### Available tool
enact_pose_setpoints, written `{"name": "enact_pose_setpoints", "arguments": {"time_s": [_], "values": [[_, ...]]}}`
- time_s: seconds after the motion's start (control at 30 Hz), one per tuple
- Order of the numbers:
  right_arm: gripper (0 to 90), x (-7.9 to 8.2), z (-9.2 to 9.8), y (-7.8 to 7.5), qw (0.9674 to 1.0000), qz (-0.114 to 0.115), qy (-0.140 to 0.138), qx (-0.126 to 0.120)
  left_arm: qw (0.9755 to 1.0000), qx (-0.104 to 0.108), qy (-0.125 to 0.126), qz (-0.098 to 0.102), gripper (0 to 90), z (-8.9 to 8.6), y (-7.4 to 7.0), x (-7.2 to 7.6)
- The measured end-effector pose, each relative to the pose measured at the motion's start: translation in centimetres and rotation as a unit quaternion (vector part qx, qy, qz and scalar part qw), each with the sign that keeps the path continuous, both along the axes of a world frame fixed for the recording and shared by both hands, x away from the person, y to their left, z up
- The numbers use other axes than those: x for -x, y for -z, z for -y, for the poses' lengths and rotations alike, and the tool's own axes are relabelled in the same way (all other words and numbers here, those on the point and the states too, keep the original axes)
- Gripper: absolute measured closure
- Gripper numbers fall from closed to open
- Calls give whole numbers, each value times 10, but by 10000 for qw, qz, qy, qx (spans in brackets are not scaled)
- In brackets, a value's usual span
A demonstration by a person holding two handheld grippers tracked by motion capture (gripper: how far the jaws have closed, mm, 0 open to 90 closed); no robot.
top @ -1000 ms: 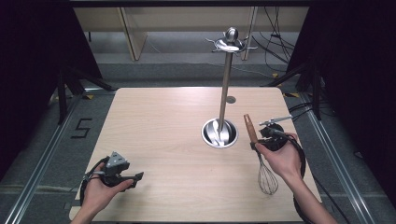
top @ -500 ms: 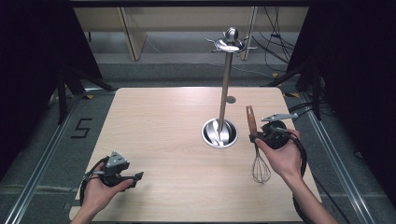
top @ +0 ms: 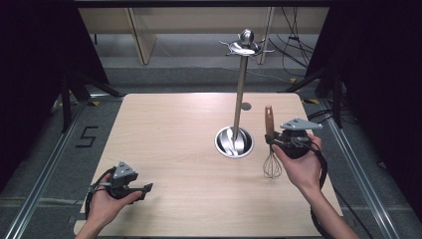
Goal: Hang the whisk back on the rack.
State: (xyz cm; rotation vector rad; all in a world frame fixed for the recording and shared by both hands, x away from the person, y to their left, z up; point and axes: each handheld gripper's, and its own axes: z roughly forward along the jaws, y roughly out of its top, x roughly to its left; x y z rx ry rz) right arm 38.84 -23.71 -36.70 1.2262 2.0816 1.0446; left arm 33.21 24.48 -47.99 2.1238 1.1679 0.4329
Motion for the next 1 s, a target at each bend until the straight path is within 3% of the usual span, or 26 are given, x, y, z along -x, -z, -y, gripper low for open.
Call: {"name": "enact_pose_setpoints", "arguments": {"time_s": [0.07, 0.13, 0.17, 0.2, 0.27, 0.3, 0.33, 0.4, 0.43, 0.5, 0.53, 0.57, 0.6, 0.67, 0.7, 0.8, 0.87, 0.9, 1.0], "values": [[702, 2, -3, -2, 9999, -75, 85, -117, 10000, -18, -3, 30, 312, 0, -1, 0], [702, 0, -1, -2, 10000, 57, -12, -67, 9997, 151, -133, 156, 312, 2, -1, 1], [702, 2, -3, -3, 9999, -17, 29, -121, 9999, 25, -35, 116, 312, -1, -3, 1], [702, 2, -5, -3, 9996, 61, 86, -248, 9999, 52, -54, 115, 312, -1, -2, 1], [702, 2, -4, -8, 9998, 8, 6, -206, 9999, 55, -63, 110, 311, -1, -1, 1], [702, 1, -5, -7, 9995, 252, -5, -213, 9999, 56, -80, 87, 311, -1, -1, 1], [702, 1, -4, -11, 9997, 178, -35, -146, 9999, 68, -72, 88, 311, -1, -1, 0], [702, 0, -4, -14, 9993, 306, -148, -119, 9999, 76, -76, 124, 311, -1, -2, 1], [702, 1, -8, -17, 9989, 347, -45, -313, 9998, 47, -89, 145, 311, -1, -2, 1], [703, 1, -7, -20, 9991, 308, -105, -273, 9996, 121, -174, 169, 311, 0, -1, 1], [703, 1, -9, -21, 9987, 354, -100, -365, 9996, 160, -184, 166, 311, 0, -1, 1], [702, -1, -10, -24, 9980, 498, -151, -356, 9999, -43, -23, 98, 311, -3, -3, 1], [702, -1, -10, -24, 9980, 498, -151, -356, 9999, -43, -23, 98, 311, -3, -3, 1], [703, 0, -10, -27, 9981, 459, -192, -363, 9999, 27, -76, 134, 311, -3, -3, 1], [702, -1, -13, -28, 9975, 483, -157, -488, 9999, 55, -96, 123, 310, -3, -3, 1], [703, -1, -13, -29, 9976, 482, -185, -461, 9995, 165, -191, 181, 310, -1, -1, 1], [702, -2, -12, -31, 9973, 608, -241, -331, 9996, 116, -188, 170, 310, -1, -1, 1], [703, -2, -14, -32, 9974, 562, -224, -397, 9999, -36, -19, 126, 310, -4, -3, 1], [703, -1, -17, -33, 9972, 491, -229, -519, 9999, -48, -40, 125, 310, -3, -3, 1]]}}
